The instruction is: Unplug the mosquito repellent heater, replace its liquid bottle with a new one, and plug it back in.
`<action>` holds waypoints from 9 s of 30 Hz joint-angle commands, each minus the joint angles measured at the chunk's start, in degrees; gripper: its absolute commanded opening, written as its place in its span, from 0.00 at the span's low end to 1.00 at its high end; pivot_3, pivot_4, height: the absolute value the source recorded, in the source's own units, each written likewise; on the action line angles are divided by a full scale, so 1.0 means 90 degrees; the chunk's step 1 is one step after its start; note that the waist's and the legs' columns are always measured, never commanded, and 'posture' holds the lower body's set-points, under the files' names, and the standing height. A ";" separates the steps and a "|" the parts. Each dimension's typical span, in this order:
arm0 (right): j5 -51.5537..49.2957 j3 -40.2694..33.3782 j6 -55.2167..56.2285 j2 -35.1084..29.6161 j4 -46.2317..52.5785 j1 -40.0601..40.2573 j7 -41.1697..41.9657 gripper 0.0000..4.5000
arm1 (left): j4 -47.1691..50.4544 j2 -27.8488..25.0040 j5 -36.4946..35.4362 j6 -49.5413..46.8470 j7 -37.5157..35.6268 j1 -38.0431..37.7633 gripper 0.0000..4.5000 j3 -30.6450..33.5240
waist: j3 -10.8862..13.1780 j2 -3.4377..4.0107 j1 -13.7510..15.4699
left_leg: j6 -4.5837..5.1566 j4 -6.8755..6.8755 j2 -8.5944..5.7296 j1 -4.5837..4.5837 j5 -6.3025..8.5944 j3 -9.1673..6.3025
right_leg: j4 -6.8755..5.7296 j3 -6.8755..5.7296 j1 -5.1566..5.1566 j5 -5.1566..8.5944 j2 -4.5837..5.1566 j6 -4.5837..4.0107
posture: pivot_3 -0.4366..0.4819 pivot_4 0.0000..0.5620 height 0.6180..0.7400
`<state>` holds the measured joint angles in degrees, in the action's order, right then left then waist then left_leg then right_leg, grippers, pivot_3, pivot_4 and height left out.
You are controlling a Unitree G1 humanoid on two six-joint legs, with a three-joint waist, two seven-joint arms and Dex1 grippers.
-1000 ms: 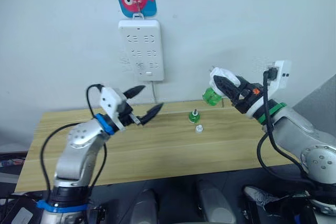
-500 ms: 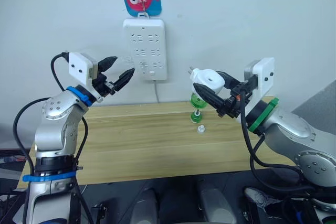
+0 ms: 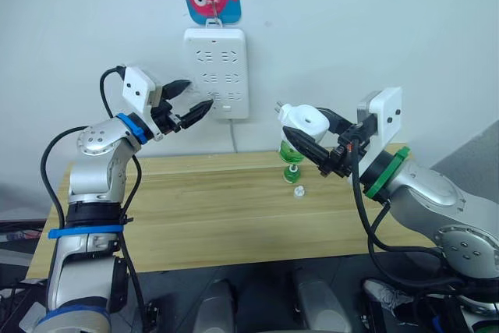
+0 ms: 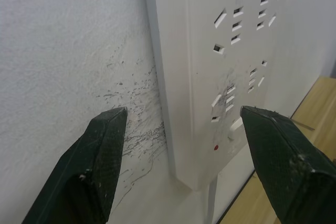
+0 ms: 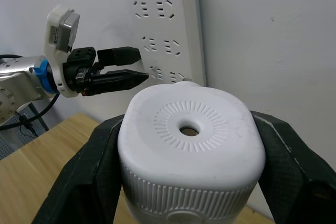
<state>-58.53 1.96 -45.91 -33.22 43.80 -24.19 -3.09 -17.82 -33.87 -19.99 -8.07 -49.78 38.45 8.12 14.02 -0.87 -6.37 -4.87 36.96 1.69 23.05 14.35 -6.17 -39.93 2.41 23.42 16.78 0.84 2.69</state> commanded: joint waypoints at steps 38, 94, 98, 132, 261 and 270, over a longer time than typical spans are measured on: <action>0.2308 0.1226 -0.0595 0.1188 -0.1285 -0.1813 0.0709 0.68 | 0.0713 0.0103 -0.0460 -0.1285 -0.0868 0.0572 0.29 -0.0276 | -0.0002 -0.0002 -0.0166 | -0.0002 0.0000 -0.0016 0.0004 -0.0001 -0.0006 | 0.0003 -0.0008 -0.0002 -0.0001 0.0021 0.0001 | 0.27 0.32 0.88; 0.5370 0.1329 0.0442 0.2915 -0.2416 -0.1746 0.1345 0.68 | 0.1128 0.0140 -0.0557 -0.1572 -0.0662 0.0421 0.29 -0.0209 | -0.0005 0.0000 -0.0174 | -0.0004 0.0003 -0.0017 0.0001 -0.0003 -0.0006 | -0.0016 -0.0007 0.0005 -0.0002 0.0024 0.0000 | 0.30 0.33 0.88; 0.5486 0.1457 0.0669 0.3068 -0.2645 -0.1741 0.1346 0.68 | 0.1157 0.0161 -0.0559 -0.1594 -0.0652 0.0414 0.29 -0.0216 | -0.0005 0.0000 -0.0175 | -0.0004 0.0003 -0.0017 0.0002 -0.0003 -0.0005 | -0.0015 -0.0006 0.0005 -0.0002 0.0024 0.0000 | 0.31 0.33 0.88; 0.4981 0.1424 0.0189 0.2540 -0.1726 -0.1145 0.2723 1.00 | 0.0502 -0.0122 0.0058 -0.0745 -0.0202 0.0253 0.29 -0.0075 | -0.0019 -0.0007 -0.0177 | -0.0030 0.0002 -0.0020 0.0002 -0.0019 -0.0001 | -0.0017 -0.0001 0.0008 -0.0003 0.0029 0.0002 | 0.32 0.34 0.88; 0.5551 0.1897 0.0251 0.3071 -0.2473 -0.1389 0.2685 0.01 | 0.6542 -0.0751 -0.1654 -0.1427 0.0357 -0.5415 1.00 0.1032 | -0.0018 -0.0017 0.0186 | -0.0016 -0.0021 0.0001 -0.0016 -0.0018 -0.0001 | -0.0060 0.0003 0.0030 0.0015 0.0005 -0.0037 | 0.43 0.36 0.88; 0.5772 0.1767 0.0341 0.3174 -0.2663 -0.1466 0.2447 0.01 | 0.6538 -0.0746 -0.1645 -0.1436 0.0377 -0.5383 1.00 0.1007 | -0.0018 -0.0017 0.0185 | -0.0016 -0.0022 0.0002 -0.0016 -0.0018 -0.0002 | -0.0059 0.0003 0.0030 0.0015 0.0005 -0.0037 | 0.43 0.36 0.88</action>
<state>-7.79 19.28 -44.51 -5.15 19.17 -35.74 20.66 40.23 -40.27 -35.04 -21.91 -46.72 -10.33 16.90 13.86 -1.02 -4.70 -5.02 36.77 1.70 22.91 14.18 -6.18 -40.46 2.44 23.70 16.91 0.88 2.36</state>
